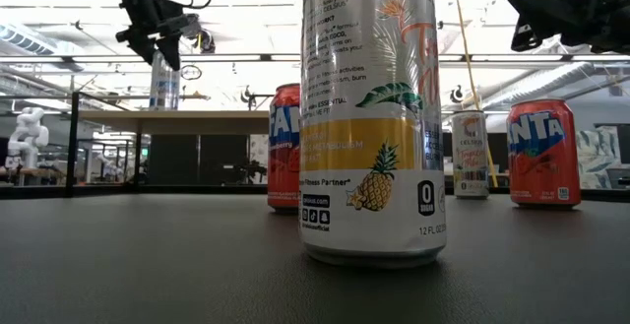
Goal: Place canned beverage on shelf
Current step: Put the left white-blue soda can on the shelf
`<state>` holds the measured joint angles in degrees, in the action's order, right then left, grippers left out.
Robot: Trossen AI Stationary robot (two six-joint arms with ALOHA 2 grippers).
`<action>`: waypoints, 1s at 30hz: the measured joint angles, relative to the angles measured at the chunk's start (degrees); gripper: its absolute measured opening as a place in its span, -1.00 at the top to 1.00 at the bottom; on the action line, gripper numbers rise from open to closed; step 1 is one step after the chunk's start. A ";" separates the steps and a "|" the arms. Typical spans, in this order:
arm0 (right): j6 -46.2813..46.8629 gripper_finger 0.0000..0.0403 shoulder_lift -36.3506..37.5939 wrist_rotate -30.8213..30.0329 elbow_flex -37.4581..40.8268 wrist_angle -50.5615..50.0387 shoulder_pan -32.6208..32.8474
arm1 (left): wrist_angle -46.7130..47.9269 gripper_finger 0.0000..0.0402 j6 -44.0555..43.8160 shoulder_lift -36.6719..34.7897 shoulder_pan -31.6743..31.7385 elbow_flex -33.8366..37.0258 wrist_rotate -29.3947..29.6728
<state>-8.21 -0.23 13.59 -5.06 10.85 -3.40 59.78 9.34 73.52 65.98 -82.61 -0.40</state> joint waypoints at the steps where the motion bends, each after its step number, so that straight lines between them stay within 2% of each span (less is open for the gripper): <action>1: 0.00 1.00 0.00 0.02 0.00 0.00 0.00 | -0.10 -0.47 0.11 0.00 0.00 0.00 -0.01; 9: 0.02 1.00 0.00 0.02 0.00 0.02 0.00 | -1.06 -0.48 1.46 -0.52 -0.37 0.00 0.00; 24: 0.00 1.00 0.00 0.02 0.00 0.01 0.02 | -8.17 -0.48 1.67 -6.66 -0.37 -0.11 -0.21; 30: 0.00 1.00 0.00 0.02 0.00 0.00 0.02 | -8.32 -0.48 3.96 -8.69 -0.37 -0.13 -2.08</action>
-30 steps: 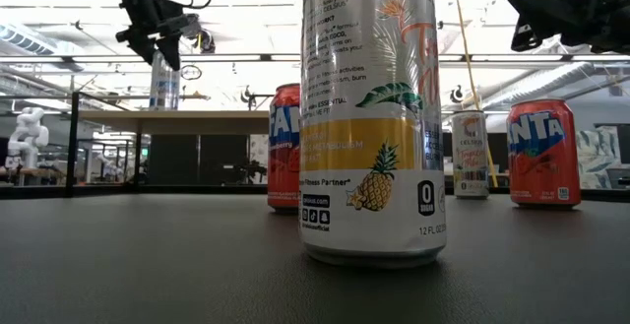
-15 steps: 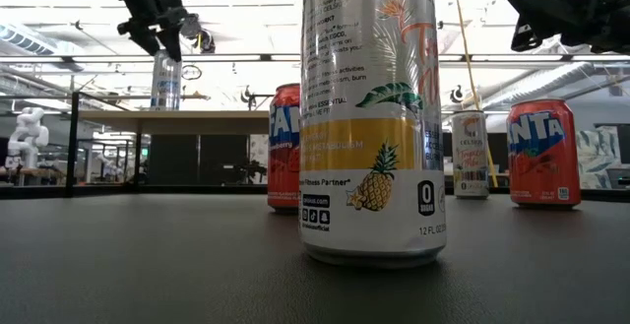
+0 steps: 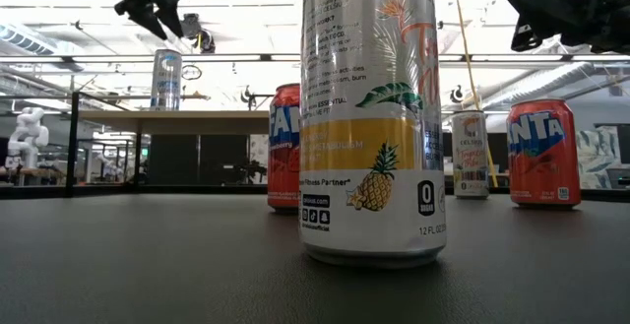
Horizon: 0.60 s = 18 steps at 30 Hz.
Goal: Place canned beverage on shelf
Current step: Put the left white-blue soda can on the shelf
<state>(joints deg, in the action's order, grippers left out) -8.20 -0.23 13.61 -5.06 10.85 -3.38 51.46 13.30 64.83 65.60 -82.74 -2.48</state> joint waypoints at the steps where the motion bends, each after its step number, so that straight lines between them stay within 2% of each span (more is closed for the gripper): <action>1: 0.00 1.00 0.00 0.00 0.00 0.00 -0.01 | 0.05 -0.48 0.47 -0.38 0.00 0.00 -0.38; 18: 0.00 1.00 0.00 -0.09 0.00 0.24 0.00 | 0.18 -0.48 0.71 -6.31 -1.57 -0.06 -3.90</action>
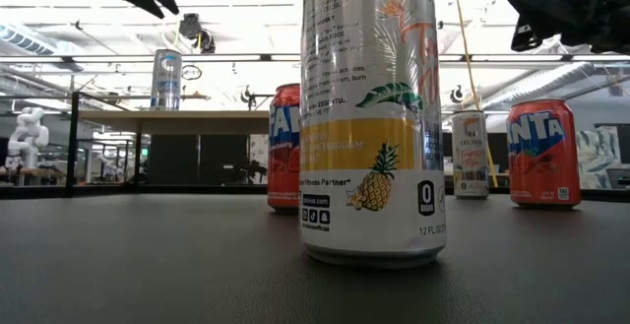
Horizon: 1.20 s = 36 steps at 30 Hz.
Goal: Place canned beverage on shelf
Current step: Put the left white-blue soda can on the shelf
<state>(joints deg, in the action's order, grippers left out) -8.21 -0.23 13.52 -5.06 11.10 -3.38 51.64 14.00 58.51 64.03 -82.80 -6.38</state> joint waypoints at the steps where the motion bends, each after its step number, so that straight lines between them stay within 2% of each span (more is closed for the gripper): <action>1: 0.01 1.00 0.00 -0.01 0.00 0.39 -0.01 | 0.16 -0.48 0.00 -0.27 -0.21 -0.01 -0.49; 6: 0.02 1.00 0.00 -0.02 0.00 5.52 -0.02 | 1.95 -0.48 -0.15 -1.31 -1.39 -0.01 -4.15; 15: 4.31 1.00 0.00 0.04 0.00 19.02 -0.02 | 5.32 -0.48 -0.17 -1.67 -4.18 -0.03 -5.12; 20: 5.15 1.00 0.00 0.04 0.00 22.98 -0.01 | 5.24 -0.48 -0.20 -1.63 -5.52 -0.03 -8.68; 23: 5.16 1.00 0.00 0.07 0.00 24.79 -0.01 | 5.10 -0.48 -0.80 -1.31 -6.51 -0.02 -8.76; 32: 6.61 1.00 0.00 0.19 0.00 24.67 -0.01 | -0.34 -0.48 -10.60 3.46 -9.02 -0.03 -1.95; 36: 7.15 1.00 0.00 0.17 0.00 24.72 0.00 | -1.95 -0.48 -12.17 5.76 -10.75 -0.02 2.59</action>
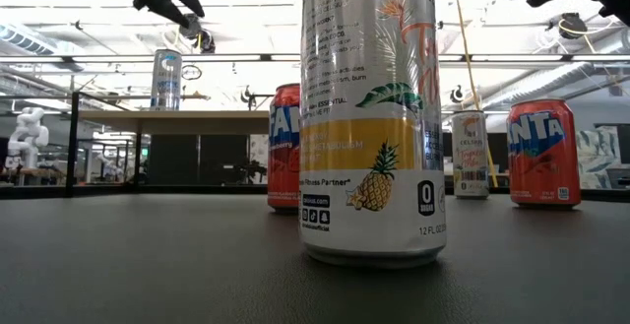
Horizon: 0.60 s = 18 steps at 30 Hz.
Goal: Place canned beverage on shelf
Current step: Put the left white-blue soda can on the shelf
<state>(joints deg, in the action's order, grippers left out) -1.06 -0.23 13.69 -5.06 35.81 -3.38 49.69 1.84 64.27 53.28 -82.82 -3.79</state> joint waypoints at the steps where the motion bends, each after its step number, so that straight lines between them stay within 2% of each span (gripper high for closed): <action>1: 0.36 1.00 0.00 -0.02 0.00 0.02 -0.02 | -0.41 -0.48 0.01 0.48 -0.47 -0.01 1.64; 6: 0.39 1.00 0.00 -0.04 0.00 0.17 0.00 | -1.69 -0.48 -0.03 2.01 -2.19 -0.01 7.25; 13: 0.41 1.00 0.00 -0.07 0.00 0.17 -0.01 | -3.08 -0.48 -0.01 2.97 -3.88 -0.01 7.78; 18: 0.41 1.00 0.00 -0.09 0.00 -0.04 0.00 | -3.88 -0.45 -0.03 3.63 -4.41 0.00 10.24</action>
<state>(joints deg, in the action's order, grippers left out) -0.64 -0.23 13.61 -5.06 35.77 -3.38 45.81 1.81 67.91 48.87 -82.82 6.45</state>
